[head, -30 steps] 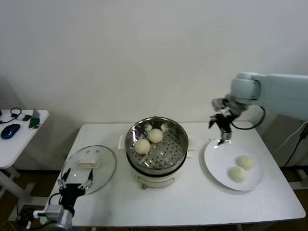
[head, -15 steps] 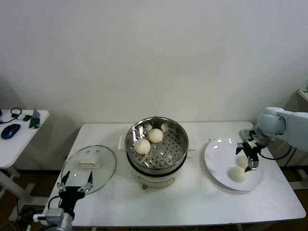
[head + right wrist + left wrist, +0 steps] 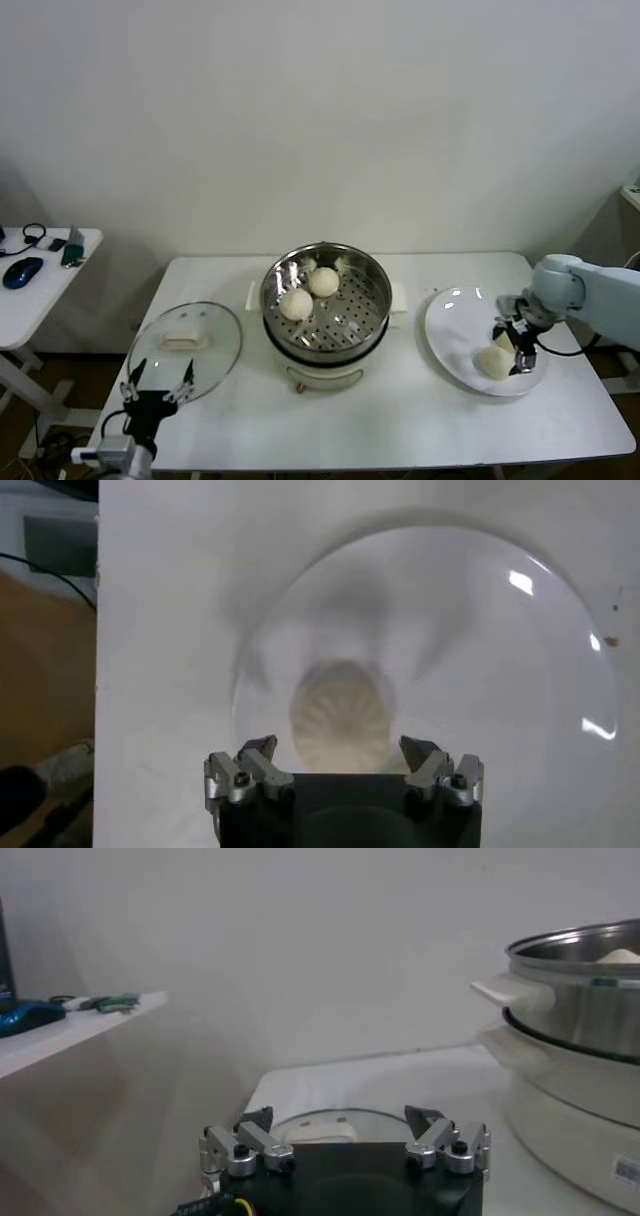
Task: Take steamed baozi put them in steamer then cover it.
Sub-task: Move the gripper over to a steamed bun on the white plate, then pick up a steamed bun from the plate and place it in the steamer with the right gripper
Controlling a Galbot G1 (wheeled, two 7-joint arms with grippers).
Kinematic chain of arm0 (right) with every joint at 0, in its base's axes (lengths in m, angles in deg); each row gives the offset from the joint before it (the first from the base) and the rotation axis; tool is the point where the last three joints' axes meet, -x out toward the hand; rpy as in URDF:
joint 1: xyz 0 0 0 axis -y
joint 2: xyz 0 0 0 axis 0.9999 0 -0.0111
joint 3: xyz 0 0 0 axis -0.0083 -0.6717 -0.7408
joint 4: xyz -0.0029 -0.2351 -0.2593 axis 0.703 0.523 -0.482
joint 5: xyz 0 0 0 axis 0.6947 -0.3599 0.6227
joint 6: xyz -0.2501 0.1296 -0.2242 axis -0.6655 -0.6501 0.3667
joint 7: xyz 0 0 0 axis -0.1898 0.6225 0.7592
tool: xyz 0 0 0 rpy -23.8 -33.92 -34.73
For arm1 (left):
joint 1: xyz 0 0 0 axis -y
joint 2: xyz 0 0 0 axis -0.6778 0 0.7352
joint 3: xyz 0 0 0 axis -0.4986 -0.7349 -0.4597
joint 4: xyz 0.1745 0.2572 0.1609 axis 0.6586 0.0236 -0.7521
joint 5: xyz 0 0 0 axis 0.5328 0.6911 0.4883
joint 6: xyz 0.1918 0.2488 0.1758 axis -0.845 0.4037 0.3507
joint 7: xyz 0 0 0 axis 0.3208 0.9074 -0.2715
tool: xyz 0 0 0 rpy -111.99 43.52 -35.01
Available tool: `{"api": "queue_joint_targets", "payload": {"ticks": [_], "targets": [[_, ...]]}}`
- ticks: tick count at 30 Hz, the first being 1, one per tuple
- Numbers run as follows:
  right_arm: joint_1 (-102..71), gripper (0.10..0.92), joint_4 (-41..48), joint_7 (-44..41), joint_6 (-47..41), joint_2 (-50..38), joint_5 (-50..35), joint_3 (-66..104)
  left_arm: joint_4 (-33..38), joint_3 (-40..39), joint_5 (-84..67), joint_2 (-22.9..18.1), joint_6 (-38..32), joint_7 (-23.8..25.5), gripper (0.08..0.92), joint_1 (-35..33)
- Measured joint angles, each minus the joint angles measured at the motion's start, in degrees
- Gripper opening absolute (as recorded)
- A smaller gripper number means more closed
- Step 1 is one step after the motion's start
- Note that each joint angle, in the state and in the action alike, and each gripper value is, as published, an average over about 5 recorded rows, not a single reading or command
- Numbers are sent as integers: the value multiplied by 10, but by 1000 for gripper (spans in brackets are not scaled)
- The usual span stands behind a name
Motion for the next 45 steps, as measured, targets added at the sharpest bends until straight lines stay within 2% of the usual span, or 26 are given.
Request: {"api": "queue_joint_targets", "payload": {"ticks": [7, 18, 26, 35, 45], "targets": [[-34, 782, 13, 6, -4, 7, 12, 28, 0, 0, 1, 1, -1, 3, 823, 0], [-56, 647, 22, 6, -2, 8, 30, 54, 1, 0, 0, 1, -1, 3, 823, 2], [-42, 613, 17, -3, 8, 13, 31, 54, 4, -2, 2, -2, 0, 3, 823, 2], [102, 612, -15, -27, 68, 43, 0, -22, 10, -3, 10, -4, 4, 1, 823, 2], [296, 619, -75, -43, 174, 138, -36, -49, 13, -4, 14, -4, 5, -2, 823, 5]]}}
